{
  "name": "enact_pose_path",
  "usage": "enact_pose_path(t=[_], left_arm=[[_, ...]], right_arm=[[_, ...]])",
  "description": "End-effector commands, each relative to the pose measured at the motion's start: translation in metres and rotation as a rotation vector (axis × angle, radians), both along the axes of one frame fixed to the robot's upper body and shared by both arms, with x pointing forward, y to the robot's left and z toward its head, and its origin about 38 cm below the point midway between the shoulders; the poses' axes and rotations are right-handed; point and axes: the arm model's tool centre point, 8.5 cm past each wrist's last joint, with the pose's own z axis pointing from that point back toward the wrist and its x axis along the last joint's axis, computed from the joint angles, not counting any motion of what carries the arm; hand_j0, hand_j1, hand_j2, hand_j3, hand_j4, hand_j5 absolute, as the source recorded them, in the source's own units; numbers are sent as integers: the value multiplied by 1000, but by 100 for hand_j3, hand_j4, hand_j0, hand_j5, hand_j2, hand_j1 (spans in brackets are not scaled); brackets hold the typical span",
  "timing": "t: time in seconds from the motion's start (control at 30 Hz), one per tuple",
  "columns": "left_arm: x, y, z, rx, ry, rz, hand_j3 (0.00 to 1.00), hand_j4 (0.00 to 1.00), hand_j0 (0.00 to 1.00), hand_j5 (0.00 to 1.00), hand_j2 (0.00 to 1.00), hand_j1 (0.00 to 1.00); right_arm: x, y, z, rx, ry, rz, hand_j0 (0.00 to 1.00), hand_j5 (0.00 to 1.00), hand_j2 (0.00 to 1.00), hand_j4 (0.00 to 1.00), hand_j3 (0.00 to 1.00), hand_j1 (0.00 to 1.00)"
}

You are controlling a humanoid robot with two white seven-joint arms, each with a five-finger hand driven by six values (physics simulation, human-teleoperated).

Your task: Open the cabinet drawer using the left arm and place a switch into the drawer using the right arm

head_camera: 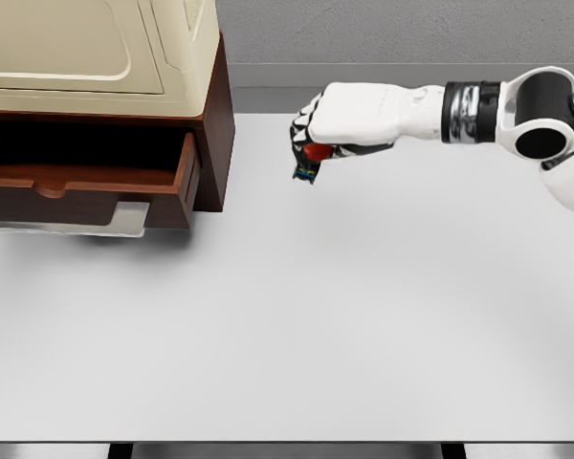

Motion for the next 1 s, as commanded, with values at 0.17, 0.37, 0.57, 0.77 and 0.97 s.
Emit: enact_pose_path(t=[0.17,0.37,0.57,0.77,0.97], left_arm=[[0,1,1,-9,2,6,100,100,100,100,100,100],[0,0,0,-9,3,3,100,100,100,100,100,100],[1,0,0,-9,3,5,100,100,100,100,100,100],[1,0,0,-10,3,4,100,100,100,100,100,100],[1,1,-1,-6,3,5,100,100,100,100,100,100]], right_arm=[[-10,50,-3,-17,9,112,41,41,41,41,41,41],[-18,83,9,-39,-23,190,42,42,42,42,42,42],[-22,103,35,-27,-76,232,43,43,43,43,43,43],[-25,115,61,-12,-120,264,44,44,44,44,44,44],[-33,140,77,4,-147,311,44,44,44,44,44,44]])
